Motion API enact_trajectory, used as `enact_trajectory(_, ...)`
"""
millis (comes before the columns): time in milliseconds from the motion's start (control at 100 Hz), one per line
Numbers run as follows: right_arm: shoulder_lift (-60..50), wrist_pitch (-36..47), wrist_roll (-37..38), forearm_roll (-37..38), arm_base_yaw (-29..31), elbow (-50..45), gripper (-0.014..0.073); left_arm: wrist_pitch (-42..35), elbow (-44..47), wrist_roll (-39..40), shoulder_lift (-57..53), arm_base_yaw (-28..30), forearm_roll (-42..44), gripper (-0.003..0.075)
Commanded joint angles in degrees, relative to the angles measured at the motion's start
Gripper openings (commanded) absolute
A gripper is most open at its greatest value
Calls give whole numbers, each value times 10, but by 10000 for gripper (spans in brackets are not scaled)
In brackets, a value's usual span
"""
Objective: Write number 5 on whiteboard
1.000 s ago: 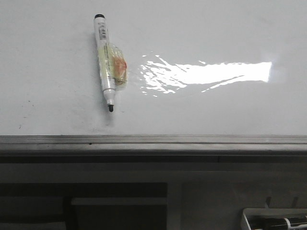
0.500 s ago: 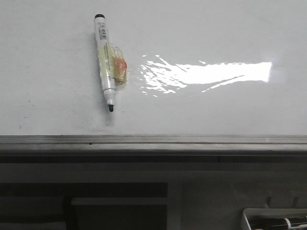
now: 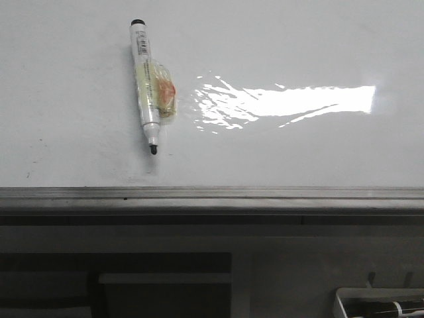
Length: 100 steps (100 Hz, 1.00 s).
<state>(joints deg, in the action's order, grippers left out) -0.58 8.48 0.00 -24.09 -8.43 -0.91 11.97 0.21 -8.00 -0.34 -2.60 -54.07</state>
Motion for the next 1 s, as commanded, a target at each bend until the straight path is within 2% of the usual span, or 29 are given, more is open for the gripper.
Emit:
enact_trajectory(0, -11, 33, -3, -78, 0, -13, -62, -36, 10, 5, -16, 1, -91, -20)
enact_trajectory(60, -11, 19, -3, -84, 0, -5, -62, -45, 5, 4, -16, 1, -147, -20)
enact_trajectory(150, -11, -7, -3, -81, 0, 28, -62, -39, -21, -25, -16, 1, -141, -21)
enact_trajectory(280, 8, -121, -22, -27, 0, 103, -62, 22, -97, -107, 10, 1, -38, -21)
enact_trajectory(360, 39, -214, -52, 18, 0, 151, -60, 56, -151, -108, 56, 1, 68, -20)
enact_trajectory(450, 87, -285, -92, 29, 0, 200, -48, 92, -210, -108, 124, 1, 149, 2)
enact_trajectory(500, 112, -311, -102, 29, 0, 223, -6, 111, -236, -108, 163, 1, 164, 67)
enact_trajectory(550, 136, -333, -109, 29, 0, 244, 63, 134, -258, -109, 201, 1, 164, 177)
enact_trajectory(600, 158, -351, -112, 29, 0, 262, 171, 158, -277, -109, 238, 1, 154, 341)
enact_trajectory(650, 181, -362, -112, 29, 0, 278, 272, 182, -291, -109, 272, -1, 133, 462)
enact_trajectory(700, 197, -367, -112, 29, 0, 288, 343, 198, -300, -123, 303, -6, 96, 522)
enact_trajectory(720, 207, -368, -113, 29, 0, 294, 379, 202, -304, -131, 315, -10, 74, 522)
enact_trajectory(780, 221, -366, -113, 28, -1, 302, 416, 209, -306, -191, 351, -25, 5, 483)
enact_trajectory(890, 236, -340, -113, 28, -16, 308, 400, 209, -306, -263, 411, -69, -69, 382)
enact_trajectory(990, 237, -322, -113, 28, -30, 308, 398, 181, -306, -267, 469, -121, -90, 378)
